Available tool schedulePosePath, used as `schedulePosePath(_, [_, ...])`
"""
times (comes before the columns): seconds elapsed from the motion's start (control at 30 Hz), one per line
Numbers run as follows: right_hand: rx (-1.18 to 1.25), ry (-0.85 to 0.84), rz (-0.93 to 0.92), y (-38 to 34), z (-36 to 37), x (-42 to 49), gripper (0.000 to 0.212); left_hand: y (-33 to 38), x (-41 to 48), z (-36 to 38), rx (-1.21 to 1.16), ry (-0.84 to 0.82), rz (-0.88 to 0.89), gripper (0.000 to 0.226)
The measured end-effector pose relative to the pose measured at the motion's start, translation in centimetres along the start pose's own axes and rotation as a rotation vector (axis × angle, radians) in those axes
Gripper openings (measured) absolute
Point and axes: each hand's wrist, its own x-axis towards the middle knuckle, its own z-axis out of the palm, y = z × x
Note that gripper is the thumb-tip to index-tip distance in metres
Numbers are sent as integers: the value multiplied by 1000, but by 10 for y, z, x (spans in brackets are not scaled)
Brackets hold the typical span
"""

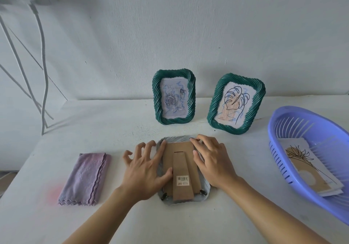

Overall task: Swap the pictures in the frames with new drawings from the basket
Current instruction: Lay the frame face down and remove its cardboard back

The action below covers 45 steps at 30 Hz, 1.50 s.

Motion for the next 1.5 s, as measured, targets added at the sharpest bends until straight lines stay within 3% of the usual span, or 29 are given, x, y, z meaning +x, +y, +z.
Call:
schedulePosePath(0.33, [159, -56, 62, 5, -1, 0, 44, -8, 1, 2, -104, -39, -29, 82])
schedulePosePath(0.53, [347, -5, 100, -1, -17, -12, 43, -12, -20, -8, -435, 3, -115, 61])
schedulePosePath(0.7, [371, -23, 123, -13, -39, -41, 36, -7, -49, -12, -423, 14, -125, 58])
schedulePosePath(0.83, [381, -94, 131, -20, -37, -56, 45, 1, -58, -7, -420, -9, -116, 62])
schedulePosePath(1.5, [407, -79, 159, -19, -28, -68, 41, 6, -65, -6, -370, -40, -73, 55])
